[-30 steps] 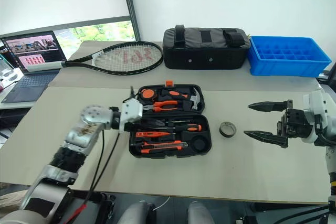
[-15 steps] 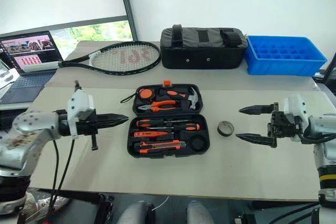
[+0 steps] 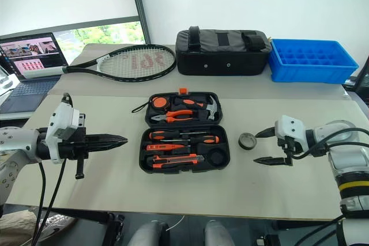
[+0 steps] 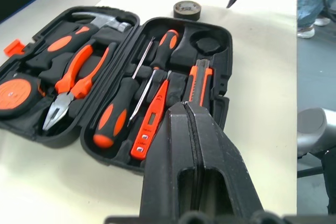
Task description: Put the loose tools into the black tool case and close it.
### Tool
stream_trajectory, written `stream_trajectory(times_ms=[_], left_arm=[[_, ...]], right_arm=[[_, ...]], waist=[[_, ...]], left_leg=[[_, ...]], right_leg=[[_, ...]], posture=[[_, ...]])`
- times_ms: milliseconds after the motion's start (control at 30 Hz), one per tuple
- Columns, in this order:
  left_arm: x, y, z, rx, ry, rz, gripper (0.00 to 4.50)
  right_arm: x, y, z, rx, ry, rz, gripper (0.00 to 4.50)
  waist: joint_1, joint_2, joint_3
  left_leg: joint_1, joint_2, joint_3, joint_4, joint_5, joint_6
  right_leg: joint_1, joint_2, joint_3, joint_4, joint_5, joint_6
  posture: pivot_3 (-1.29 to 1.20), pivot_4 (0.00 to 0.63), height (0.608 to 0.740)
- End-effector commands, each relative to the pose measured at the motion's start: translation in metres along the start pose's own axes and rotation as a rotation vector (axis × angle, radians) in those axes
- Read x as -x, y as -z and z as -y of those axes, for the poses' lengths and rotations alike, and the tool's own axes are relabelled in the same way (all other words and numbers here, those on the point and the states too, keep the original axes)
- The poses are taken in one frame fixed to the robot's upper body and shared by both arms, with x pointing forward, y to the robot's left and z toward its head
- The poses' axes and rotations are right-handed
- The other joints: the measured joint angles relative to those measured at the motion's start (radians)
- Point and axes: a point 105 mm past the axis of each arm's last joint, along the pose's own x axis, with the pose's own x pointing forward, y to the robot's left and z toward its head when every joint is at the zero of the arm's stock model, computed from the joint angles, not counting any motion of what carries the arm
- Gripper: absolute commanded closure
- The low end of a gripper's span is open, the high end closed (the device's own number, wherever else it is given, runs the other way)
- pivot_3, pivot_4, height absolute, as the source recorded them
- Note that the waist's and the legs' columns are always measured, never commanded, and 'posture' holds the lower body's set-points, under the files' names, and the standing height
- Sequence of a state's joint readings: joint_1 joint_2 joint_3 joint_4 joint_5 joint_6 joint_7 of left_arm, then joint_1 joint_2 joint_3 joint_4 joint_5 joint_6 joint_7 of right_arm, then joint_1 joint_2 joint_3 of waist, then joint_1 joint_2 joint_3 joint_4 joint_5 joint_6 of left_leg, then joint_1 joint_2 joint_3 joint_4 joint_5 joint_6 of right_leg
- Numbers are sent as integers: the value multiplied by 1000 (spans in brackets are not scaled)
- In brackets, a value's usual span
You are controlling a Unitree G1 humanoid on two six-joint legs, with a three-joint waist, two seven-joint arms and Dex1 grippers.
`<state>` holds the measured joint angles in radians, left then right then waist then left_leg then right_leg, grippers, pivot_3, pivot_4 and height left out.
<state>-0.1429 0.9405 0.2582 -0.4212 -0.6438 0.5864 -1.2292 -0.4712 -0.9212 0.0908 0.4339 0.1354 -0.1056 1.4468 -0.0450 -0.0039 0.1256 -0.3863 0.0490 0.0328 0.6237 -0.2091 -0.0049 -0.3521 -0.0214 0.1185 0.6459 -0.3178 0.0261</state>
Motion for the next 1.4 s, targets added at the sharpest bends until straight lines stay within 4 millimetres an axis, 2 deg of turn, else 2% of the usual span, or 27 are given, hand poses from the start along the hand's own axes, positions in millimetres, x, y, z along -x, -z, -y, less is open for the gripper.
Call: stream_trajectory(times_ms=[33,100,200,367,400,433,467,500,567,800,833,900,1067,1167,1233,1300,1400], left_arm=[[2,-17,2,29,59,38,4242],[1,-22,2,39,69,53,3824],[-2,-23,3,21,92,32,2529],[-2,-20,9,32,140,6,846],[-1,-19,9,32,145,3,335],[0,-19,10,30,148,0,84],[0,-19,10,27,151,-2,84],[1,-20,10,25,153,-4,0],[2,-19,11,20,156,-9,0],[3,-20,14,11,162,-5,0],[3,-20,14,11,162,-6,0],[4,-18,15,4,156,-13,0],[5,-17,16,-19,150,-12,0],[5,-18,15,-25,145,-8,0],[6,-17,14,-29,139,-12,0],[7,-16,13,-35,130,-16,0],[6,-16,11,-45,128,-14,0]], right_arm=[[-2,-5,9,38,25,-20,0],[-3,-4,11,43,23,-26,0],[-5,-2,12,42,22,-39,0],[-13,-2,12,52,15,-37,0],[-14,-1,13,51,17,-39,0],[-14,-1,13,51,18,-40,0],[-15,-1,14,53,19,-39,0],[-15,-1,15,54,22,-41,523],[-17,-1,17,55,29,-48,1000],[-22,-4,17,84,12,-38,3529],[-22,-4,17,93,8,-38,3720],[-22,-6,16,102,3,-36,4483],[-21,-17,12,161,-23,-25,4483],[-20,-35,11,201,-33,3,4483],[-21,-55,6,235,-52,40,4483],[-27,-77,-12,246,-119,84,4483],[-39,-88,-42,260,-225,97,4483]], waist=[[1,0,0],[3,0,0],[4,0,0],[-1,-1,0],[-1,-1,1],[-2,0,1],[-1,0,1],[-1,0,1],[0,0,1],[0,0,1],[0,0,1],[0,0,1],[-1,0,1],[-1,0,1],[0,0,1],[1,0,1],[5,0,1]], left_leg=[[0,0,0,0,0,0],[0,0,0,0,0,0],[-1,-1,0,0,0,0],[-1,0,0,0,0,0],[0,0,0,-1,0,0],[0,0,0,0,0,0],[0,0,0,-1,0,0],[0,0,0,-1,0,0],[0,0,0,0,0,0],[0,0,0,0,0,0],[0,0,0,0,0,0],[0,0,0,0,0,0],[0,0,0,0,0,0],[0,0,0,-1,0,0],[0,0,0,-1,0,0],[0,0,0,-1,0,0],[-1,0,-1,-1,0,0]], right_leg=[[0,0,0,0,0,0],[-1,0,0,0,0,0],[0,-1,0,0,0,0],[-1,0,0,0,0,0],[-1,0,0,0,0,0],[-1,1,0,0,0,0],[-1,0,0,0,0,0],[-1,0,0,0,0,0],[-1,0,0,0,0,0],[-1,0,0,0,0,-1],[-1,0,0,0,0,-1],[-1,0,0,0,0,-1],[-1,0,0,0,0,-1],[-1,0,0,0,0,-1],[-1,0,0,0,0,-1],[-1,0,0,0,0,-1],[-1,0,-2,0,0,-1]], posture=[[0,150,707],[0,150,707],[0,150,707],[0,150,707],[0,150,707],[0,150,707],[0,150,707],[0,150,707],[0,150,707],[0,150,707],[0,150,707],[0,150,707],[0,150,707],[0,150,707],[0,150,707],[0,150,707],[0,150,707]])
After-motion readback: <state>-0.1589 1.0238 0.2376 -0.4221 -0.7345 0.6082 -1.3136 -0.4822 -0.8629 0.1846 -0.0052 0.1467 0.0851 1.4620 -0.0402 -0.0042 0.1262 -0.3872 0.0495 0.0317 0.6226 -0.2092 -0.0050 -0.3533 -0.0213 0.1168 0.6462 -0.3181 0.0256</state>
